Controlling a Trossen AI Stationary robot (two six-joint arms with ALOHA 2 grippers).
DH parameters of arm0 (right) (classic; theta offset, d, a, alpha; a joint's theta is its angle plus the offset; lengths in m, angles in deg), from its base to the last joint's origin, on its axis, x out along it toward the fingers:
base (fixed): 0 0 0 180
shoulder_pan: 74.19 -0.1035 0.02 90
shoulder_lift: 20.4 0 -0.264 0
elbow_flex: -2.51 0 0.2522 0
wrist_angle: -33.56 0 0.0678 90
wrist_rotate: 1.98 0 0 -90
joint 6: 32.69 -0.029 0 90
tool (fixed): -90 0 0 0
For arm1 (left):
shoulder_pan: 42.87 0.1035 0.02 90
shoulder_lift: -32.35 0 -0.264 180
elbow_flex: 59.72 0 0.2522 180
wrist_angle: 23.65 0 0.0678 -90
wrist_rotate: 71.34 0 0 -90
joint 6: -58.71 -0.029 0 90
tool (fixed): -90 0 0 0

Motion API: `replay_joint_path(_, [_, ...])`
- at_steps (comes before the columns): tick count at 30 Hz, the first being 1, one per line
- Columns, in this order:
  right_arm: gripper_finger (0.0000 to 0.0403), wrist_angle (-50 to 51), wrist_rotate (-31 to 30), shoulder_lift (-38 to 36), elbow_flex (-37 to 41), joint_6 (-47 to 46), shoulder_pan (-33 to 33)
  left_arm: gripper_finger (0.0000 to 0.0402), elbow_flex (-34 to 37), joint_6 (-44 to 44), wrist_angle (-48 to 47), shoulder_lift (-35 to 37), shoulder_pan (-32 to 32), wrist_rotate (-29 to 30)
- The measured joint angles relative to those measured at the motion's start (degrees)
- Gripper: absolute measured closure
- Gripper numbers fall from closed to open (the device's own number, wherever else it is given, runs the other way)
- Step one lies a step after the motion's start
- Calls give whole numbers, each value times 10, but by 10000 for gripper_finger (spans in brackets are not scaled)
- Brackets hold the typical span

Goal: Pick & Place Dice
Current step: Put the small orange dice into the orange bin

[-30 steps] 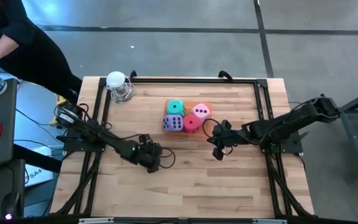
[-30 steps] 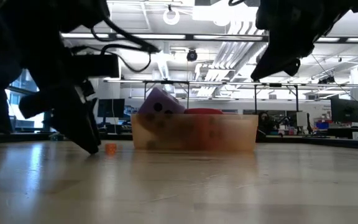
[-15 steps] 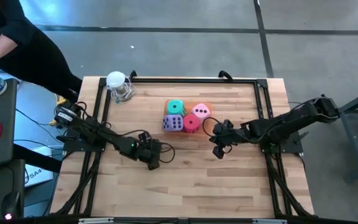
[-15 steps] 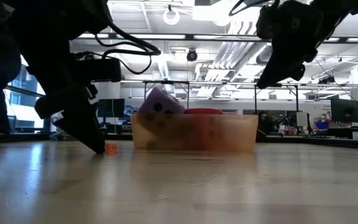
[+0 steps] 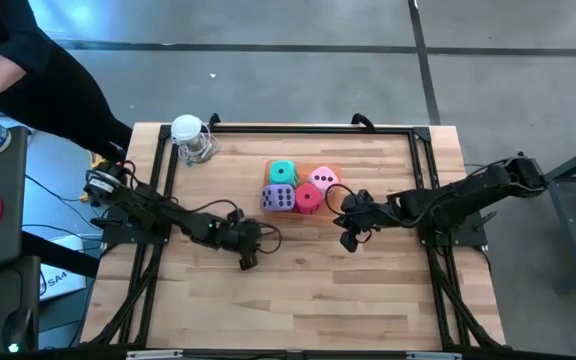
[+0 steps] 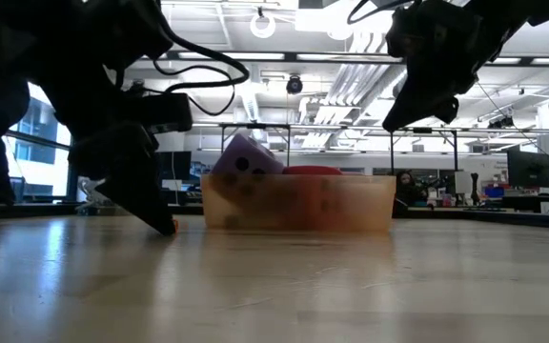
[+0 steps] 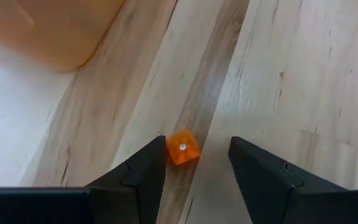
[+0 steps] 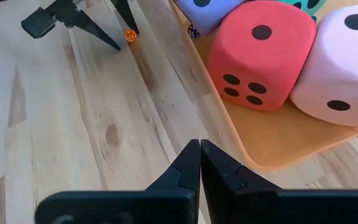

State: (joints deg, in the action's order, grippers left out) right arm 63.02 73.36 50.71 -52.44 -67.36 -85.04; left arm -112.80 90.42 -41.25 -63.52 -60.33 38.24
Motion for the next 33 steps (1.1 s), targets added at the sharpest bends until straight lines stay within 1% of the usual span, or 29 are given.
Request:
replay_joint_path(2, [399,-1,-1,0,0,0,0,231,2,-3,-2,0,9,-15])
replay_joint_path(5, [400,-5,-2,0,0,0,0,254,2,-14,-2,0,14,-29])
replay_joint_path(11, [398,-10,-2,0,0,0,0,330,1,-19,-2,-1,17,-38])
replay_joint_path(13, [399,-10,-2,0,0,0,0,347,1,-15,-4,-2,16,-38])
replay_joint_path(15, [400,-10,-4,0,0,0,0,350,1,-15,-6,-2,16,-38])
replay_joint_path(19, [399,-10,-4,0,0,3,0,337,2,-12,-6,-1,17,-41])
replay_joint_path(24, [399,-9,-4,0,0,4,0,347,1,-27,-8,29,41,-93])
replay_joint_path(27, [400,-8,-4,0,0,4,0,349,-3,-73,-19,65,62,-105])
replay_joint_path(29, [399,-7,-4,0,0,5,0,347,-13,-120,-30,91,80,-105])
replay_joint_path(31, [398,-4,-4,0,0,4,0,346,-36,-170,-10,116,102,-102])
replay_joint_path(33, [399,-2,-3,0,0,3,0,346,-62,-211,-11,132,130,-99])
